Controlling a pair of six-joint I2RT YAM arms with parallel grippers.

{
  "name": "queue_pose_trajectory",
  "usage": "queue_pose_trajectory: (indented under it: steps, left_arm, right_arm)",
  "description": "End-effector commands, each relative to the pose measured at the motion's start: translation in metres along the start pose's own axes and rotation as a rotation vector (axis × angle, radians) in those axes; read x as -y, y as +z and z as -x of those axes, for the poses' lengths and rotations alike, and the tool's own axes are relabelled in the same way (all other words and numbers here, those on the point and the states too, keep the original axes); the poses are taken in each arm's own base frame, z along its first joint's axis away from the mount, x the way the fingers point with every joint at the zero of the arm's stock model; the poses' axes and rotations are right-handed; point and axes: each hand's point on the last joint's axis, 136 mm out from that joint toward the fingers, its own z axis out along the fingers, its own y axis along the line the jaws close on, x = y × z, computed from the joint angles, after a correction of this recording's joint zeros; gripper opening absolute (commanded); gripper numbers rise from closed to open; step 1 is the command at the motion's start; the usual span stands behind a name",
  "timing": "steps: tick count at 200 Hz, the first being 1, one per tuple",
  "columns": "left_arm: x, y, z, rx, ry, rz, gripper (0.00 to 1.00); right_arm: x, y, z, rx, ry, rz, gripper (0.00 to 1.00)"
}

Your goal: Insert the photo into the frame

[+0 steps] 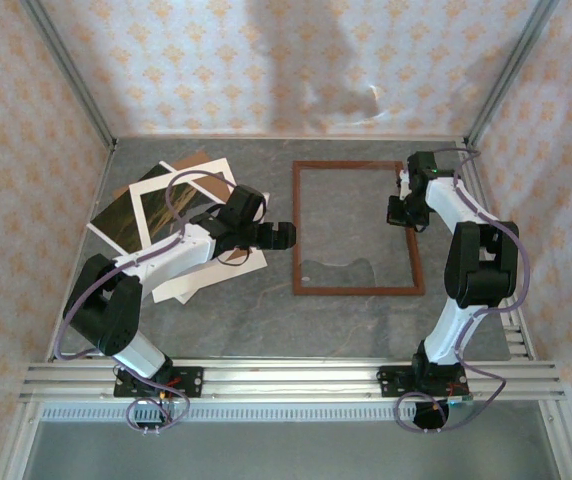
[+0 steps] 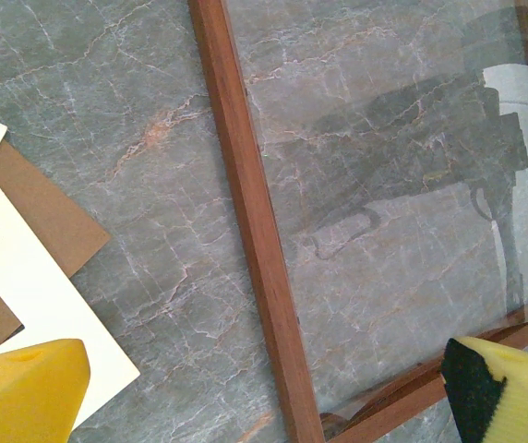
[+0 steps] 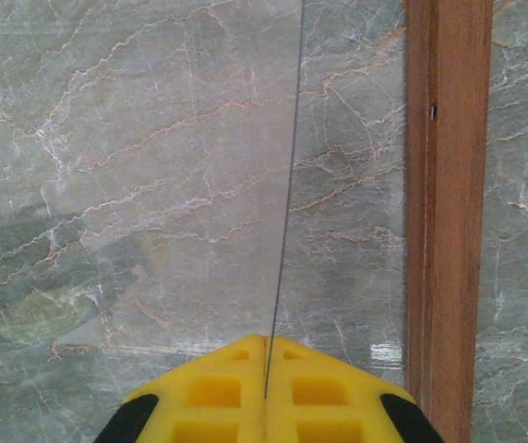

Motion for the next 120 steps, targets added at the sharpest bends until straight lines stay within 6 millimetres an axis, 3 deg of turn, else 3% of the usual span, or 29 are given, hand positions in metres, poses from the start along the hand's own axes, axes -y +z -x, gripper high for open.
queue_pose_trajectory:
  steps: [1, 120]
  left_arm:
    - [0.0065, -0.0088, 0.0045, 0.023, 0.021, 0.002, 0.99]
    - [0.0148, -0.0065, 0.0050, 0.022, 0.026, -0.044, 0.99]
  right_arm:
    - [0.0098, -0.0021, -0.0073, -0.028, 0.010, -0.036, 0.00]
    - [0.0122, -0.0027, -0.0098, -0.035, 0.013, -0.046, 0.00]
